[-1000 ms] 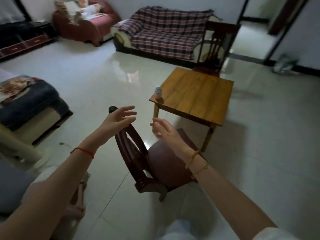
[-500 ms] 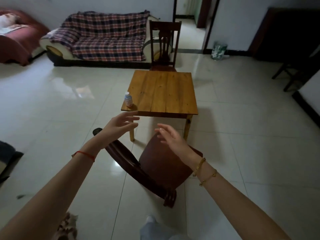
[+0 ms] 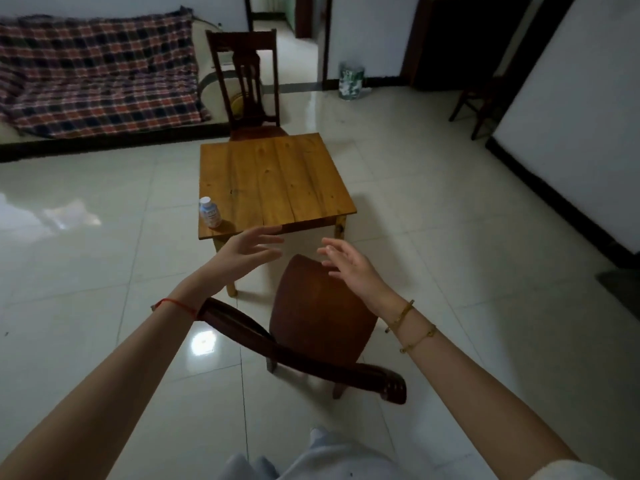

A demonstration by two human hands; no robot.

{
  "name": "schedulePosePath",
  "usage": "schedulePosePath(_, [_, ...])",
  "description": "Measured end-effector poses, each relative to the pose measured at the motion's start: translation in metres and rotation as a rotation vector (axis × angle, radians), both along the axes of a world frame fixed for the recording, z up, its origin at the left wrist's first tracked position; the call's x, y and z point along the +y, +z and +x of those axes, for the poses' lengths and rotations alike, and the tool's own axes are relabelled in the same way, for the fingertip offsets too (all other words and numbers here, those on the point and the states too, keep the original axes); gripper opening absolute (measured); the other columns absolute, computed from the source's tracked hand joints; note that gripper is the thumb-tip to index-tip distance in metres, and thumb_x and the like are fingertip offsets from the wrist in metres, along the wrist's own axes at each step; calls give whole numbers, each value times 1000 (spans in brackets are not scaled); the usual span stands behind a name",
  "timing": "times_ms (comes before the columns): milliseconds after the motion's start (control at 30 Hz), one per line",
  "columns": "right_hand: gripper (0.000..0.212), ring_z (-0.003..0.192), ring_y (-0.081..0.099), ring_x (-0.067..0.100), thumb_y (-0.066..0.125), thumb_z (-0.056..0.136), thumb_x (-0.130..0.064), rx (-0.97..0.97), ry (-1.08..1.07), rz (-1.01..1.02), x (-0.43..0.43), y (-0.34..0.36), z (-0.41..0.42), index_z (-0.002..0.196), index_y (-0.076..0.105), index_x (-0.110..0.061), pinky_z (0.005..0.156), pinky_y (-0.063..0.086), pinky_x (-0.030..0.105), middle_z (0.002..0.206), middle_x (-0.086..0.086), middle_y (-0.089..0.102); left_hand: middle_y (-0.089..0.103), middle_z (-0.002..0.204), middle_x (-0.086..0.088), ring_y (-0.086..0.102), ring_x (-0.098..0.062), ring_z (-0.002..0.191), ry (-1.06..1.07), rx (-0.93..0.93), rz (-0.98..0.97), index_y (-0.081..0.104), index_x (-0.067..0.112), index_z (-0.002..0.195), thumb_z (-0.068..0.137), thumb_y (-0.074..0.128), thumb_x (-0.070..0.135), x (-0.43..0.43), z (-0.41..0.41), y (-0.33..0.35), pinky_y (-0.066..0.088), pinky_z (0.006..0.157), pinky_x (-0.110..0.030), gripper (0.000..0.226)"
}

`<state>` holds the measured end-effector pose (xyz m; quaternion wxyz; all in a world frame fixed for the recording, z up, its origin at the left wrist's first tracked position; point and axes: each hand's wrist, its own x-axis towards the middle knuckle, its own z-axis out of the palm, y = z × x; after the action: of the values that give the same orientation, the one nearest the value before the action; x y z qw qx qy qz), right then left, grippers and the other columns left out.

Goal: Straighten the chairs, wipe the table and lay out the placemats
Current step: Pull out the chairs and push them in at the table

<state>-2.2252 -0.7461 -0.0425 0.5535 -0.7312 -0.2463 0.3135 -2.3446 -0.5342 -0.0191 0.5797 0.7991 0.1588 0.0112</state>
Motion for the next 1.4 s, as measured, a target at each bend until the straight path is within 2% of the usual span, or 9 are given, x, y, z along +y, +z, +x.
schedulePosePath(167, [42,115,58,9,42,103,-37,-12,-144,-24,-5,-5,-35,141,46,-20,100,49,29,132,-3,58,61,132,-2,62,-10,115,-169,25,-11,49,18,139,91,65,18,10,-8,-5,52,89,-18,51])
schedulePosePath(333, [42,115,58,9,43,102,-38,13,-222,-80,-14,-19,-73,140,46,-19,99,49,30,133,-2,57,64,128,3,63,-9,115,-273,94,-3,52,26,136,65,77,56,12,-26,-22,48,99,-29,81])
schedulePosePath(500, [45,122,55,13,48,99,-40,10,-235,-150,-19,-34,-100,140,48,-19,103,46,32,135,-1,56,63,128,2,61,-12,115,-388,220,125,50,26,138,64,77,54,12,-40,-41,48,104,-39,83])
schedulePosePath(633, [51,119,55,11,55,96,-43,-30,-197,-204,-23,-43,-113,140,47,-19,98,45,24,133,-3,56,62,125,5,61,-13,114,-478,287,243,51,31,135,42,73,83,13,-48,-54,51,96,-32,109])
schedulePosePath(833, [75,126,49,17,71,82,-50,-225,-44,-441,-33,-56,-120,144,40,-21,100,44,29,140,1,50,58,131,4,54,-19,121,-555,394,449,48,29,139,71,79,52,9,-48,-70,46,104,-39,78])
schedulePosePath(967, [92,131,43,24,71,73,-63,-403,127,-686,-39,-64,-112,147,34,-23,107,41,45,144,4,47,59,126,10,54,-18,119,-569,455,526,53,37,133,42,64,89,13,-47,-79,47,102,-41,105])
schedulePosePath(1067, [94,129,44,26,71,71,-66,-448,214,-767,-40,-71,-104,146,34,-23,106,41,47,142,4,48,60,120,18,53,-15,119,-577,467,531,58,50,122,33,57,98,20,-43,-91,45,104,-45,102])
schedulePosePath(1200, [93,129,44,26,71,71,-65,-474,324,-791,-40,-77,-95,146,35,-22,106,42,46,142,4,49,54,100,34,49,-9,111,-650,523,658,56,57,119,41,61,92,18,-44,-92,32,108,-47,86])
schedulePosePath(1400, [76,118,58,21,75,77,-47,-485,404,-754,-39,-86,-99,141,45,-21,95,52,39,132,2,59,68,111,15,56,-16,116,-522,486,936,63,40,122,79,74,46,13,-51,-103,9,115,-54,44])
